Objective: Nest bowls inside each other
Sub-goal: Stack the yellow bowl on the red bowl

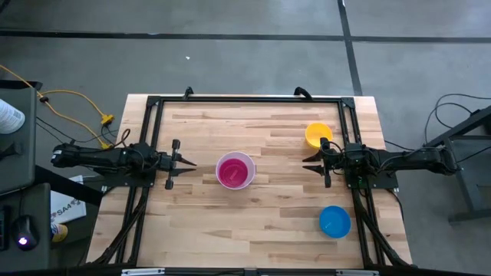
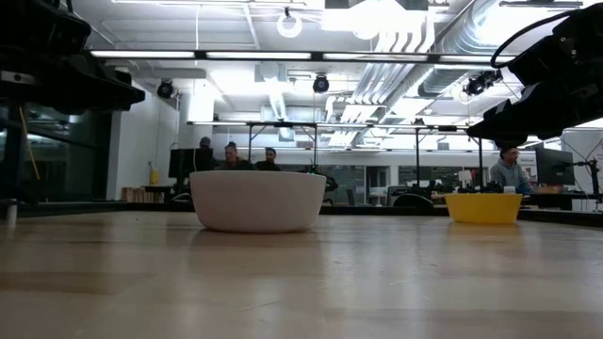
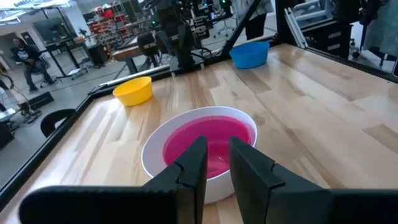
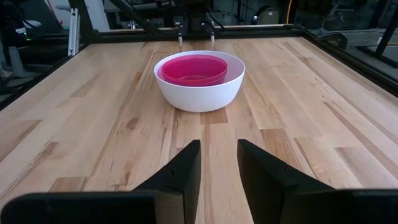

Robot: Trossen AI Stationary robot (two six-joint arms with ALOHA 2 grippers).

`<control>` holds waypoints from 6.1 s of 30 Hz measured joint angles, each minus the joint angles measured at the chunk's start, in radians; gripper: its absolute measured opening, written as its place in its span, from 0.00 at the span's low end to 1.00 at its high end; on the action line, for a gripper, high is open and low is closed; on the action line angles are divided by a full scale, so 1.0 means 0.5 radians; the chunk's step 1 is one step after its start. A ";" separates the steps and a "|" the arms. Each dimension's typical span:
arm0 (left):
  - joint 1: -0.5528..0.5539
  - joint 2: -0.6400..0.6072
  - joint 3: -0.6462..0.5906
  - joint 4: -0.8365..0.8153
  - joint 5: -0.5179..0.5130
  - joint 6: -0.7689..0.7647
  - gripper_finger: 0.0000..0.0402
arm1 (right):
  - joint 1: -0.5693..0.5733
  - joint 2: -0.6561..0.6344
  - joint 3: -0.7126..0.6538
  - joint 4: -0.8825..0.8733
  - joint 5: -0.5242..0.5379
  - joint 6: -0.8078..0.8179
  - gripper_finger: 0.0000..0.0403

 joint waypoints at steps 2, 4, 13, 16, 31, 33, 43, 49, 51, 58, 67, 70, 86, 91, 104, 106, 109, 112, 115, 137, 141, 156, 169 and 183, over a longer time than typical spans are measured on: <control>0.000 0.000 0.000 0.001 -0.001 0.002 0.16 | 0.000 0.000 0.000 0.000 -0.001 0.000 0.24; 0.000 0.000 0.000 0.005 -0.001 0.002 0.16 | 0.000 0.000 0.000 0.000 0.000 0.000 0.24; 0.000 0.000 0.000 0.005 -0.001 0.007 0.16 | 0.000 0.000 0.000 0.000 0.000 0.000 0.24; 0.000 0.000 0.000 0.005 -0.002 0.007 0.16 | 0.000 0.000 0.000 0.000 0.000 0.000 0.24; 0.000 0.000 0.001 0.007 -0.002 0.007 0.16 | 0.000 0.000 0.000 0.000 0.000 -0.001 0.24; 0.000 0.000 0.001 0.007 -0.002 0.007 0.16 | 0.000 0.000 0.000 0.000 0.000 -0.001 0.24; 0.000 0.000 0.001 0.008 -0.002 0.007 0.16 | 0.000 0.000 0.000 0.000 0.002 -0.013 0.24; 0.000 0.000 0.001 0.008 -0.002 0.007 0.16 | 0.000 0.000 0.000 0.034 0.003 0.110 0.24; 0.000 0.000 0.001 0.008 -0.002 0.007 0.16 | 0.000 0.000 0.000 0.089 0.003 0.154 0.24; 0.000 0.000 0.001 0.008 -0.003 0.007 0.16 | -0.003 -0.001 0.008 0.456 0.173 0.145 0.24; 0.000 0.000 0.001 0.008 -0.003 0.007 0.16 | -0.138 0.078 0.126 0.413 0.189 0.095 0.24; 0.000 0.000 0.001 0.008 -0.003 0.007 0.16 | -0.184 0.140 0.199 0.423 0.110 0.093 0.24; 0.000 0.000 0.001 0.008 -0.003 0.006 0.16 | -0.366 0.661 0.789 -0.070 0.132 -0.086 0.24; 0.000 0.000 0.001 0.008 -0.003 0.006 0.16 | -0.410 0.753 0.908 -0.219 0.373 -0.109 0.24; 0.000 0.000 0.001 0.009 -0.003 0.006 0.16 | -0.543 0.879 0.999 -0.734 0.547 -0.006 0.24; 0.000 0.000 0.001 0.008 -0.003 0.007 0.16 | -0.569 0.902 0.999 -0.794 0.546 -0.002 0.24; 0.000 0.000 0.001 0.008 -0.003 0.006 0.16 | -0.613 0.942 0.999 -0.866 0.538 0.015 0.24; 0.000 0.000 0.002 0.008 -0.003 0.007 0.16 | -0.655 0.985 0.999 -0.916 0.524 0.051 0.24; 0.000 0.000 0.002 0.009 -0.003 0.007 0.16 | -0.676 1.033 0.999 -0.932 0.523 0.052 0.24; -0.001 0.000 0.002 0.009 -0.003 0.006 0.16 | -0.724 1.489 1.522 -1.792 0.455 0.221 0.24; 0.000 0.000 0.001 0.009 -0.003 0.006 0.16 | -0.724 1.552 1.522 -1.842 0.432 0.292 0.24; 0.000 0.000 0.002 0.009 -0.003 0.006 0.16 | -0.724 1.808 1.522 -1.940 0.215 0.271 0.24; 0.000 0.000 0.001 0.009 -0.003 0.007 0.16 | -0.718 1.836 1.522 -2.038 0.409 0.087 0.24; 0.000 0.000 0.002 0.009 -0.003 0.007 0.16 | -0.658 1.930 1.521 -2.040 0.441 0.283 0.24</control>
